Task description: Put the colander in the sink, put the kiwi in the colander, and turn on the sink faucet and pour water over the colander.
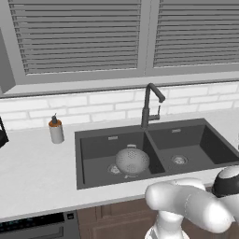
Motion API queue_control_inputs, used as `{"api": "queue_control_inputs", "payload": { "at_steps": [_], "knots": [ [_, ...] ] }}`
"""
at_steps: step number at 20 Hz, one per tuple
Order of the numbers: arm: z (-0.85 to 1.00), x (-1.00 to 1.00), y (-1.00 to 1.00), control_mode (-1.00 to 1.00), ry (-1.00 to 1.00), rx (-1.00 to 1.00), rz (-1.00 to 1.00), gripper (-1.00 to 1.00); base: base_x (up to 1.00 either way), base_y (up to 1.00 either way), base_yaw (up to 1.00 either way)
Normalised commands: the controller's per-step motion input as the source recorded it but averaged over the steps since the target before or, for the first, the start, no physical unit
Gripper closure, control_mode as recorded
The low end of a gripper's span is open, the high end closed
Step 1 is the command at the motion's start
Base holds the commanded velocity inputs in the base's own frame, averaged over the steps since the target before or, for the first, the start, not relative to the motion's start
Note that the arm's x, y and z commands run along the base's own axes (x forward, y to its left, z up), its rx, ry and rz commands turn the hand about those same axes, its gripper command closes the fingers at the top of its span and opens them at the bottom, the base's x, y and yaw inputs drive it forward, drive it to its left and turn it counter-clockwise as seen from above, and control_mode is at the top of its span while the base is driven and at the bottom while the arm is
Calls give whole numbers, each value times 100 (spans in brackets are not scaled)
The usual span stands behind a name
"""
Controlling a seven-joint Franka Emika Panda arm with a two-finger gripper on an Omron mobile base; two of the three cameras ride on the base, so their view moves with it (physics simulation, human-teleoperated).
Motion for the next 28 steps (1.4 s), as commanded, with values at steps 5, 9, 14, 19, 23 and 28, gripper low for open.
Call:
{"api": "queue_control_inputs", "payload": {
  "at_steps": [5, 9, 14, 19, 23, 28],
  "knots": [
    [0, 30, -68, -100, 0, 0, 2, -100, 0, 0, 0],
    [-1, 19, -71, -100, 0, 0, 0, -100, 0, 0, 0],
    [-21, 17, -57, -100, 0, -1, -3, -100, 0, 0, 0],
    [-34, 17, -32, -100, -1, -8, -10, -100, 0, 0, 0],
    [-29, 15, -31, -100, -3, -8, -11, -100, 0, 0, 0],
    [-23, 23, -35, -100, -2, -6, -13, -100, 0, 0, 0]
  ]
}}
